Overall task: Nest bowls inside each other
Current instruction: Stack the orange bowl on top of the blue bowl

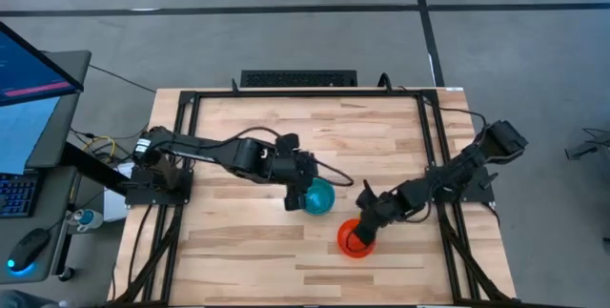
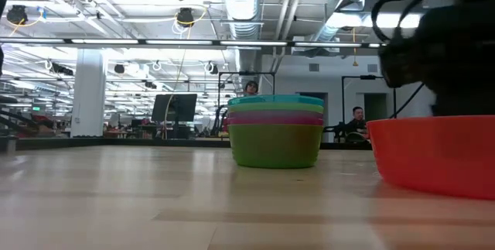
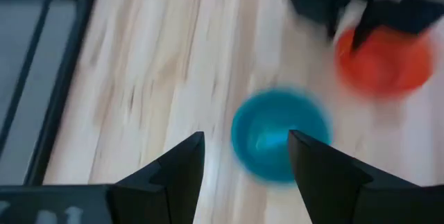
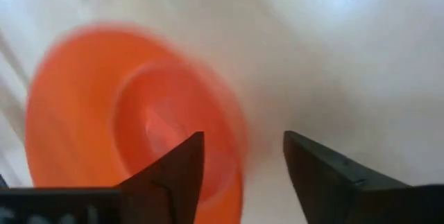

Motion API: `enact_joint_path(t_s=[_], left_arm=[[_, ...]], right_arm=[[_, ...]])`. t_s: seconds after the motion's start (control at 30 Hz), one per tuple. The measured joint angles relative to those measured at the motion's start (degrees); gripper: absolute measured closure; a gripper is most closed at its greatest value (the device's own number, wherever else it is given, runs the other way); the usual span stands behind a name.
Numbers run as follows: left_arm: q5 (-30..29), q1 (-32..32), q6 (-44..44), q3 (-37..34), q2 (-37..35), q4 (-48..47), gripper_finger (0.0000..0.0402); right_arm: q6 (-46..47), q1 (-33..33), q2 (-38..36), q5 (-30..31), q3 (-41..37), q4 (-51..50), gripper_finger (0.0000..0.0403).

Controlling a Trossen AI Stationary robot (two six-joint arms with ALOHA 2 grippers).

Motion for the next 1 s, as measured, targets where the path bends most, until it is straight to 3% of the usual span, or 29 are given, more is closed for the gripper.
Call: enact_joint_path(t_s=[0.13, 0.3, 0.4, 0.53, 0.7, 0.9, 1.0], left_arm=[[-0.2, -0.2, -3.7, -10.0, -5.2, 0.1, 0.0203], [0.8, 0.1, -11.3, -28.5, -18.9, 5.8, 0.0203], [1.8, 0.2, -16.6, -38.5, -28.0, 10.9, 0.0203], [2.2, -0.3, -22.6, -49.4, -36.9, 11.6, 0.0203], [5.1, -1.5, -26.5, -58.9, -41.4, 16.2, 0.0203], [4.2, -2.7, -26.3, -63.3, -40.6, 17.2, 0.0203], [0.4, -2.8, -24.9, -63.2, -43.1, 21.6, 0.0203]], right_arm=[[-2.9, -4.0, -3.2, -1.7, 0.1, -0.2, 0.0244], [-6.0, -7.4, -3.9, -6.5, 0.1, -1.8, 0.0350], [-6.6, -8.2, -4.0, -7.8, 0.0, -2.2, 0.0389], [-7.4, -9.4, -4.0, -9.9, 0.1, -3.0, 0.0387], [-9.2, -12.7, -4.3, -10.1, 1.8, -4.3, 0.0395], [-14.6, -17.1, -6.3, -10.3, 9.3, -14.9, 0.0395], [-16.6, -18.7, -7.2, -10.2, 13.8, -16.1, 0.0398]])
